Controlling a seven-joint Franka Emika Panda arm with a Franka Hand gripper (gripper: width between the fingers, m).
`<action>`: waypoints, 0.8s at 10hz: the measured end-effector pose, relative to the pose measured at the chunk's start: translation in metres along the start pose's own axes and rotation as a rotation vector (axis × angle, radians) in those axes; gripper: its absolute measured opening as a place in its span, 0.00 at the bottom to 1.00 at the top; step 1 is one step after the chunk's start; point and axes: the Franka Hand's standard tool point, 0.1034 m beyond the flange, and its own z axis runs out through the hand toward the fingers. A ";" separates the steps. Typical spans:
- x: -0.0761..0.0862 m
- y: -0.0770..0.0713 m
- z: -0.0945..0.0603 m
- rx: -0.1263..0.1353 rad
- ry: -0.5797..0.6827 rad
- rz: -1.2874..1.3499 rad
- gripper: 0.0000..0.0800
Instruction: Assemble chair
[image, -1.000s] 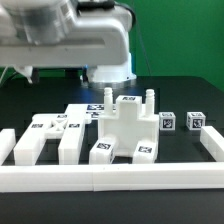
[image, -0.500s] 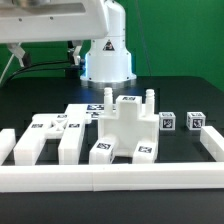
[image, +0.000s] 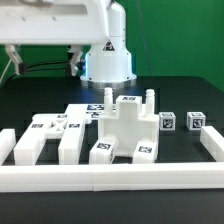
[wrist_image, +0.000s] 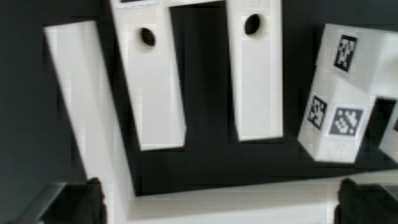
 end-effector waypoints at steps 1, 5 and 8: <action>-0.010 0.003 0.009 0.016 -0.035 0.020 0.81; -0.038 0.002 0.038 0.068 -0.189 -0.030 0.81; -0.035 -0.011 0.046 0.064 -0.194 -0.048 0.81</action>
Offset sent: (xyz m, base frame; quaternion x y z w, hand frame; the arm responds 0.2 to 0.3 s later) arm -0.0216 0.0140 -0.0299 0.0781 -0.0962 -0.0276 0.9919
